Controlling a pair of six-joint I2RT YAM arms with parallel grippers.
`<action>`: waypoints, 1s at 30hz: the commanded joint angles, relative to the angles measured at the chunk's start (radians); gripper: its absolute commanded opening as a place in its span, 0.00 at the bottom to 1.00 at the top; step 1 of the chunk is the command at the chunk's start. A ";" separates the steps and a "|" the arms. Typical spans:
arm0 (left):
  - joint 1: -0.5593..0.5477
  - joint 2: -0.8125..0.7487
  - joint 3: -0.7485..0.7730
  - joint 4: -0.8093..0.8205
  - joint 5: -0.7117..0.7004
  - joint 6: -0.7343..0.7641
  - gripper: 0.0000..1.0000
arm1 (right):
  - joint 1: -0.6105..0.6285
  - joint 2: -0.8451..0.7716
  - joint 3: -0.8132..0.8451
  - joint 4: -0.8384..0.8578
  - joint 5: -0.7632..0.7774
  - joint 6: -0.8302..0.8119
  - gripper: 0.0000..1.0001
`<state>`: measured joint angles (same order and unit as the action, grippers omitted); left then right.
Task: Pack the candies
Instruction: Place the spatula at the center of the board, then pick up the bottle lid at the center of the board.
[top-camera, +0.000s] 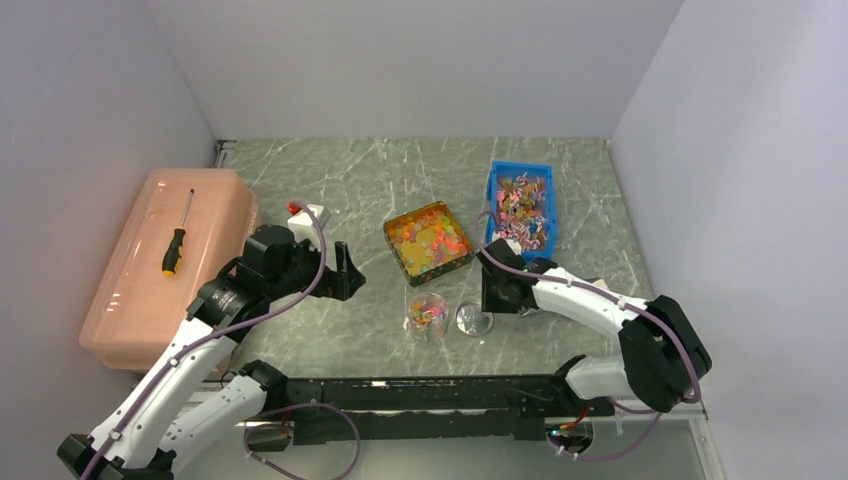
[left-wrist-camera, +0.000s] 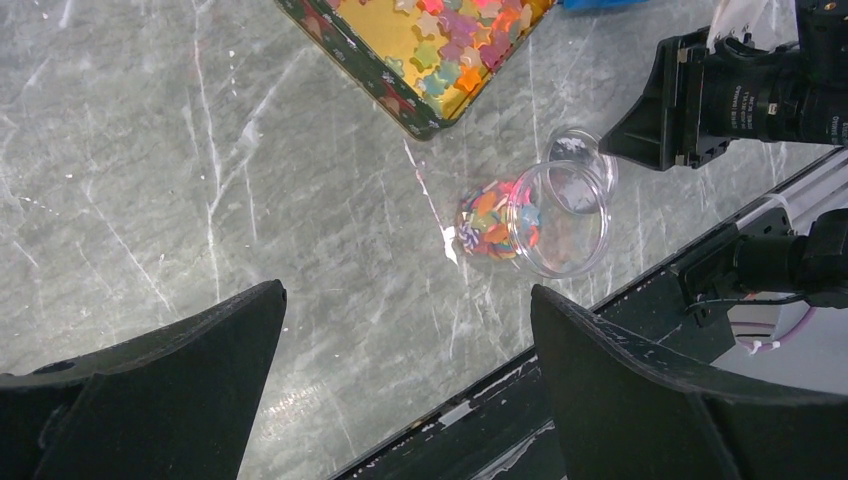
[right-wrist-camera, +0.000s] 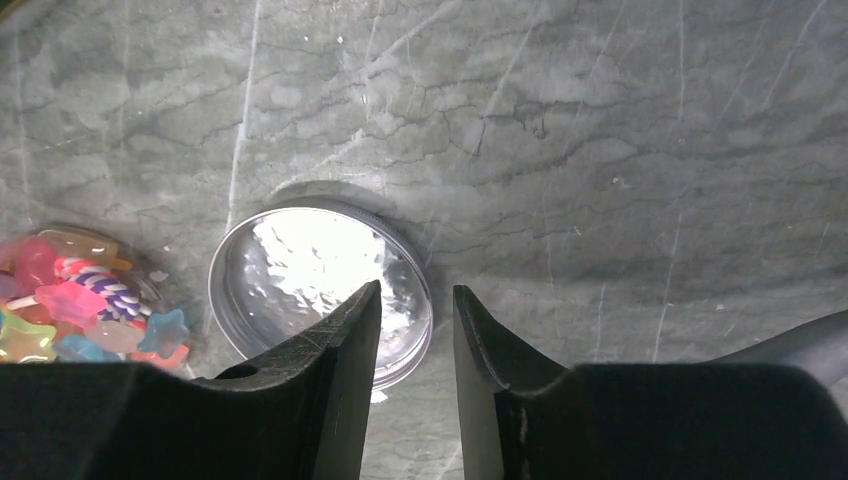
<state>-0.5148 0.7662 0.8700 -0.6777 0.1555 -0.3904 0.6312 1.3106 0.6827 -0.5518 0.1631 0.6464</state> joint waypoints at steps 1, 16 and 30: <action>-0.002 -0.008 0.008 0.010 -0.027 -0.013 1.00 | 0.005 0.011 -0.019 0.043 -0.011 -0.001 0.35; -0.002 -0.020 0.023 0.004 -0.039 -0.029 0.99 | 0.016 0.037 -0.034 0.044 0.013 -0.019 0.00; -0.001 0.027 0.131 -0.028 0.093 -0.125 0.99 | 0.101 -0.213 0.059 -0.092 0.197 0.011 0.00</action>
<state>-0.5148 0.7673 0.9211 -0.7033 0.1734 -0.4614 0.7097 1.2125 0.6636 -0.5930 0.2623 0.6468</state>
